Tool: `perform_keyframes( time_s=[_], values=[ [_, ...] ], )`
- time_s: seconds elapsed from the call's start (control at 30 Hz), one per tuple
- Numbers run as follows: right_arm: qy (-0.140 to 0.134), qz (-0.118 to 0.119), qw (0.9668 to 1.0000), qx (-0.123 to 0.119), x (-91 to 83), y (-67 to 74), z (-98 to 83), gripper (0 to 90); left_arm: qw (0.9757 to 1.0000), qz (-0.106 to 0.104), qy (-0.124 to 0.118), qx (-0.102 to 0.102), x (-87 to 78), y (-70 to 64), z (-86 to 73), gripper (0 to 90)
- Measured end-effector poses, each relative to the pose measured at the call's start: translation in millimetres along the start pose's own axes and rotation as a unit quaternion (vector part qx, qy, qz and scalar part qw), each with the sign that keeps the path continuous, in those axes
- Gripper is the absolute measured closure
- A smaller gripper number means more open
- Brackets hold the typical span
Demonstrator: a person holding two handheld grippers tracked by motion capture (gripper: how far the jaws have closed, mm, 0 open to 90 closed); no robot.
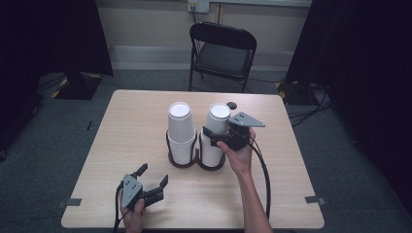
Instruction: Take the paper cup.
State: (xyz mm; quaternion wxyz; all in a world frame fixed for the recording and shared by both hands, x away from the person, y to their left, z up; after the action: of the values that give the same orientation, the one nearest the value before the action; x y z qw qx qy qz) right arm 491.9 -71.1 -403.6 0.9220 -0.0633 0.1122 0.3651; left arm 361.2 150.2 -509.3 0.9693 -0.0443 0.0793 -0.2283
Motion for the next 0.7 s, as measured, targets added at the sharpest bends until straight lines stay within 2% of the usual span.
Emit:
perform_keyframes(
  time_s=[0.13,0.2,0.3,0.7],
  values=[
    [0.006,0.003,1.0,0.007,2.1,0.2,-3.7,10.8,1.0,0.0,0.0,0.001,0.0,-0.1,0.0,16.0],
    [0.01,0.0,0.9999,0.001,3.4,0.6,-6.2,10.2,1.0,0.0,0.0,0.0,0.1,0.0,0.0,16.0],
    [0.013,-0.002,0.9999,0.004,4.0,0.7,-7.7,10.2,1.0,-0.002,0.001,-0.001,0.4,0.0,-0.1,16.0],
    [0.006,-0.003,0.9999,0.013,2.7,0.3,-8.5,12.2,1.0,-0.003,0.005,-0.001,0.8,-0.1,-0.3,16.1]
  ],
)
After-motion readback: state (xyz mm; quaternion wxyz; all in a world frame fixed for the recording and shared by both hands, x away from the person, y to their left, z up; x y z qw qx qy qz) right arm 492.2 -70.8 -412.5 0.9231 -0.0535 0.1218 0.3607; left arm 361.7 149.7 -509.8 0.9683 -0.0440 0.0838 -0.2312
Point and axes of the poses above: each handheld gripper's, and its own axes: x roughly forward along the jaws, z roughly out of its top, y roughly to its left, the point moved 8 cm from there along x, roughly forward along the jaws, and after that the axes turned 6 degrees about -x, right-handed, at the moved point
